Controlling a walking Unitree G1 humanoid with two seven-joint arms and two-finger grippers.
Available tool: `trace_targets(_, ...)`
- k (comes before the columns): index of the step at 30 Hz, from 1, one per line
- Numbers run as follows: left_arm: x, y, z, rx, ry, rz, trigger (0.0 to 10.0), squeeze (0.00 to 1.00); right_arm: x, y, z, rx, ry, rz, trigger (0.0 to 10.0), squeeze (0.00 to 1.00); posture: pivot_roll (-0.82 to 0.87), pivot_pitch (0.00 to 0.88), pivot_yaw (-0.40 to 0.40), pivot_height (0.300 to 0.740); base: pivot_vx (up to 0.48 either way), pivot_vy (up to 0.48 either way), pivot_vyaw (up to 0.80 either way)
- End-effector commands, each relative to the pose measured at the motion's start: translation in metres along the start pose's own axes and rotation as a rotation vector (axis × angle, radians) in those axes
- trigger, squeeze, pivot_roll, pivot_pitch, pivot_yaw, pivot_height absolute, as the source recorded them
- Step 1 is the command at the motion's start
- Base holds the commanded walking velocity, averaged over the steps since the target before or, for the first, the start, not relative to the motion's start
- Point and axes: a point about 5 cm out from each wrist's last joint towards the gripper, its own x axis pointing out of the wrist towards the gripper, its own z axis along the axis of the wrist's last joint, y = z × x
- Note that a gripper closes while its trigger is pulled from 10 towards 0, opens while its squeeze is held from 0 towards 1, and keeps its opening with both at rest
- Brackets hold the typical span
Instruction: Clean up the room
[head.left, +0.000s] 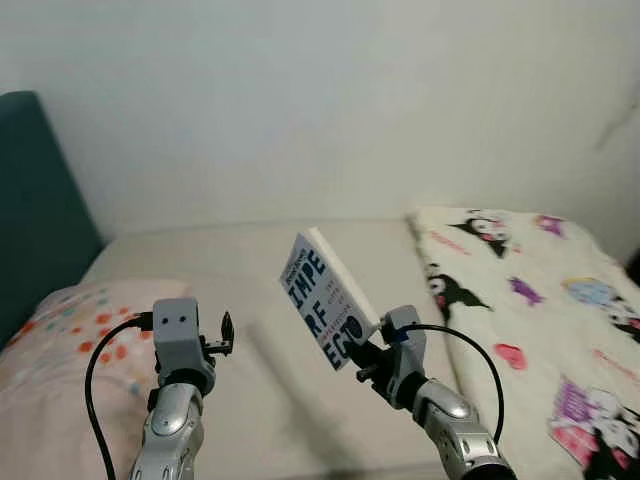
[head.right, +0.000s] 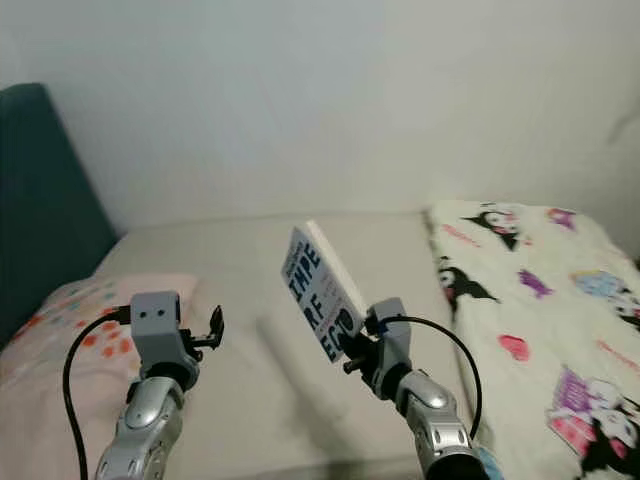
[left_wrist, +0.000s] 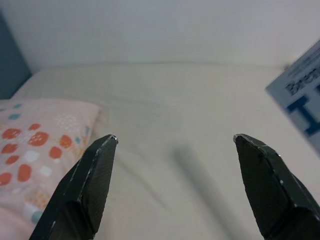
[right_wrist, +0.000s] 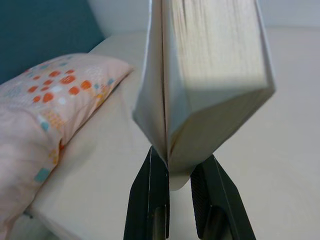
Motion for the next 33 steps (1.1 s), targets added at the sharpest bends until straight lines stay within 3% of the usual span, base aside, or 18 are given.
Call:
trace_targets(1, -0.0007, 0.0016, -0.0087, 0.057, 0.051, 0.002, 10.0, 0.00, 0.0056, 0.0037, 0.0083, 0.021, -0.034, 0.015, 10.0, 0.00, 0.02, 0.000, -0.042, 0.739, 0.000, 0.000, 0.00)
trace_targets(8, -0.0018, 0.0011, -0.0135, 0.118, 0.062, -0.051, 10.0, 0.00, 0.0051, 0.0043, 0.0043, 0.035, -0.013, 0.020, 10.0, 0.00, 0.02, 0.000, -0.039, 0.730, 0.000, 0.000, 0.00)
trace_targets(33, -0.0056, 0.0031, -0.0159, 0.128, 0.073, -0.057, 10.0, 0.00, 0.0037, 0.0089, 0.0030, 0.057, -0.008, 0.063, 10.0, 0.00, 0.02, 0.000, -0.043, 0.635, 0.000, 0.000, 0.00)
